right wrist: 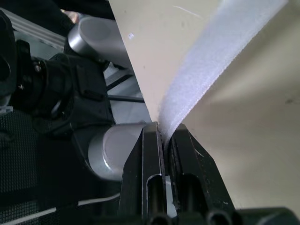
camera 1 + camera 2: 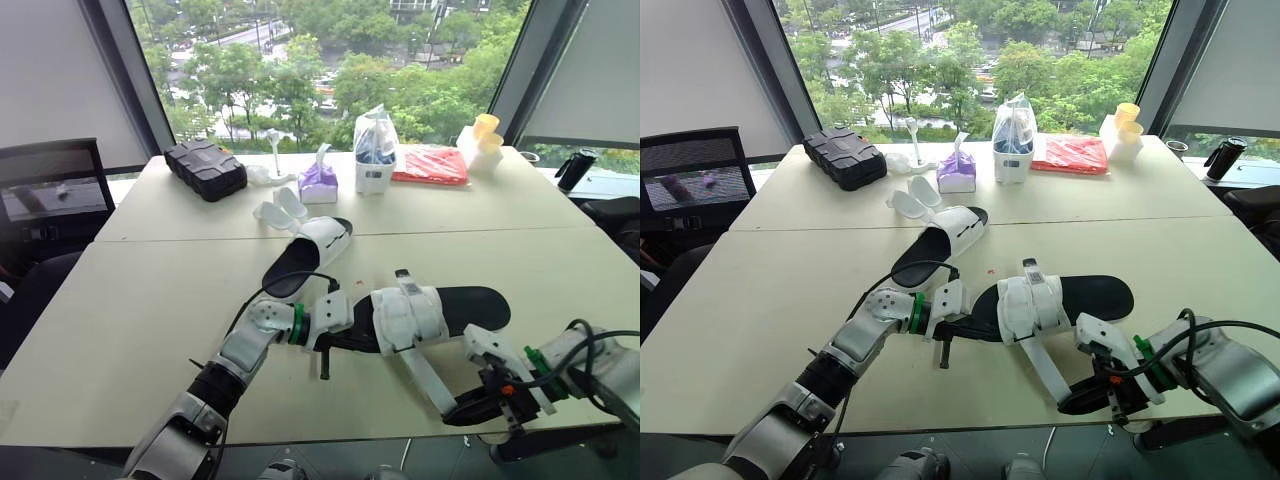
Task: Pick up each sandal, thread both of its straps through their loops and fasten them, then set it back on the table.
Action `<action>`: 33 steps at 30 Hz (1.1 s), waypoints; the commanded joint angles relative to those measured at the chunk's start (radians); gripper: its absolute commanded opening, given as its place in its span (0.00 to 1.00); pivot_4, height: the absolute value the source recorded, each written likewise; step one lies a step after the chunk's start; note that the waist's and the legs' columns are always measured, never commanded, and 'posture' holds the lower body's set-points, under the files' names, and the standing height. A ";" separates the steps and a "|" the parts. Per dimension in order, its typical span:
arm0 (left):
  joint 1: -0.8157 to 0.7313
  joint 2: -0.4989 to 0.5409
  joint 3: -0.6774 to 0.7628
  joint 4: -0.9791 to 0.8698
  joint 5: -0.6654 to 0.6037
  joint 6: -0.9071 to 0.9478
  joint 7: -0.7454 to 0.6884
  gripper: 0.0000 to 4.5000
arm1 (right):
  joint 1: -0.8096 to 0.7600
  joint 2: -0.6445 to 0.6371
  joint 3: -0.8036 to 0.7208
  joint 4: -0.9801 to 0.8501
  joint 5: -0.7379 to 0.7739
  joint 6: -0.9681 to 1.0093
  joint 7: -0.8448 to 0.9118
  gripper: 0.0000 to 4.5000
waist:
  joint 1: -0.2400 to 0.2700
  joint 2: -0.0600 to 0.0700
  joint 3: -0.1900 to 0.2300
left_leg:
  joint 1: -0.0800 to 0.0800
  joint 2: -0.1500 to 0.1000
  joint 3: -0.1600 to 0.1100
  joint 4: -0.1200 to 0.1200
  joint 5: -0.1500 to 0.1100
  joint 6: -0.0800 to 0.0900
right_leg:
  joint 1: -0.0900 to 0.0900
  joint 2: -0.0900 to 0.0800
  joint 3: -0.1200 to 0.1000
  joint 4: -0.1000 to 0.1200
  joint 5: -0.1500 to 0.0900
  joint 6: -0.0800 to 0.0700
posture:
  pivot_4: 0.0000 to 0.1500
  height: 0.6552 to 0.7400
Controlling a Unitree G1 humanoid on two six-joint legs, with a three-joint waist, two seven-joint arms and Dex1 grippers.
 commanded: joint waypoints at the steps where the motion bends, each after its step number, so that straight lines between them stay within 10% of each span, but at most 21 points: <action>1: 0.019 0.019 -0.022 0.035 0.026 0.023 -0.009 0.00 | -0.022 -0.037 -0.086 -0.090 0.075 0.037 0.015 0.02 | 0.001 0.000 0.000 | 0.000 0.000 0.000 0.000 0.000 0.000 | 0.000 0.000 0.000 0.000 0.000 0.000 | 1.00 1.00; 10: 0.008 0.022 -0.027 0.053 0.030 0.015 -0.014 0.00 | -0.283 -0.012 -0.100 -0.094 0.168 0.137 -0.024 0.02 | 0.001 0.000 0.000 | -0.001 0.000 0.000 0.000 0.000 0.000 | 0.000 0.000 0.000 0.000 0.000 0.000 | 1.00 1.00; 33: 0.004 0.019 -0.028 0.051 0.035 0.016 0.000 0.00 | -0.682 0.295 0.236 0.478 -0.223 -0.098 -0.036 0.08 | -0.003 0.000 0.000 | 0.000 0.000 0.000 0.001 0.001 -0.001 | -0.001 0.001 0.001 0.001 0.001 -0.001 | 1.00 1.00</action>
